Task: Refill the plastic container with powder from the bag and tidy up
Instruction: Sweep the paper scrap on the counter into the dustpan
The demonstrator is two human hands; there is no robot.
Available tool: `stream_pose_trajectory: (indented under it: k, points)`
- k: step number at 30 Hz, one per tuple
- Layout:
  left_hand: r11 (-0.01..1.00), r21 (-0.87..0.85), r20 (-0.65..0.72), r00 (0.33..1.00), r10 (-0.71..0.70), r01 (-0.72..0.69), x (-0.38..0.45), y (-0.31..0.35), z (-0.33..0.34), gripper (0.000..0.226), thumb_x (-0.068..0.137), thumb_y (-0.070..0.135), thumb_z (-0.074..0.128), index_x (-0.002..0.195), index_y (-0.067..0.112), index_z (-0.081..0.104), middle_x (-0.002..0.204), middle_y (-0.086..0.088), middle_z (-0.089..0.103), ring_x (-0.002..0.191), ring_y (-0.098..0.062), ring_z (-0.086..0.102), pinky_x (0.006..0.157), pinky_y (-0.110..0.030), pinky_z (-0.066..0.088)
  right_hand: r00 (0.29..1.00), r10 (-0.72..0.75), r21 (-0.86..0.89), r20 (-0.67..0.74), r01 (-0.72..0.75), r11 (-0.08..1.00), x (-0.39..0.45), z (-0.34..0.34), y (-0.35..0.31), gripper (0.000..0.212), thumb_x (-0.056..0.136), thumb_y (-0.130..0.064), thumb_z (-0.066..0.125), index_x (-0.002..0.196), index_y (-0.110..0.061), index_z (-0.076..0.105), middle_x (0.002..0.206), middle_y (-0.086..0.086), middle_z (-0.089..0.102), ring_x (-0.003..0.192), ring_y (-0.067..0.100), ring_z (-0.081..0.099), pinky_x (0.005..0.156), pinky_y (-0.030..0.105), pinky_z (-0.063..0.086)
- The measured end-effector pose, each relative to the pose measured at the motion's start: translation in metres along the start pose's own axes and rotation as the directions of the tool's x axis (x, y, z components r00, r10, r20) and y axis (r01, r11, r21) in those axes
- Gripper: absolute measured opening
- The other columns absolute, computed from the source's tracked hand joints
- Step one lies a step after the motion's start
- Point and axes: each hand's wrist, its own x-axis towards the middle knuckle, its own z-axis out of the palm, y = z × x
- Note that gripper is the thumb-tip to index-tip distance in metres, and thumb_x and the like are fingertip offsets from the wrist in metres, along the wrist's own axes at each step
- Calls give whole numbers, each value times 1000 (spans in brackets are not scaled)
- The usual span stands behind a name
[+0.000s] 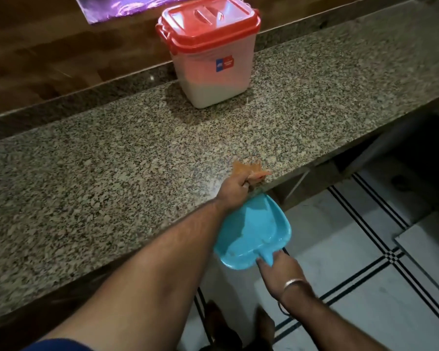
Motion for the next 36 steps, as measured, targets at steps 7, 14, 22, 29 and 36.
stream_pose_trajectory:
  k: [7,14,22,29,36]
  points:
    - [894,-449,-332,928,-170,3,-12,-2,-11,33,112,9,40,119,27,67,117,-13,71,91,-31,78,65,-42,68,998,-58,-64,-3,58,996,19,-9,1,44,96,-54,56,110,-15,70,111,10,74,102,33,68,81,35,53]
    - [996,-87,-348,937,-42,13,-23,8,29,26,113,36,43,120,31,67,110,11,75,87,-2,71,66,-21,53,997,-73,-54,0,73,996,26,-2,-2,41,96,-51,58,107,-14,69,109,12,74,102,35,68,83,36,54]
    - [994,52,-452,885,113,-100,2,14,15,38,109,19,48,97,53,59,117,-2,67,86,-18,72,57,-33,65,996,-83,-81,10,84,993,34,-10,-1,38,96,-53,57,103,-17,68,103,8,72,94,30,67,79,35,54]
    - [984,-154,-365,931,25,-88,15,36,37,27,111,21,40,130,28,58,107,-3,71,80,-17,75,59,-31,60,995,-100,-114,0,99,988,43,-13,5,40,94,-55,55,103,-18,68,96,3,70,87,26,65,78,37,57]
    - [995,-37,-199,976,88,-98,7,52,53,19,108,31,47,95,36,60,86,19,67,83,-1,68,84,-33,57,992,-125,-107,-3,124,986,55,-25,17,37,95,-53,57,105,-18,67,105,7,72,98,31,67,79,34,52]
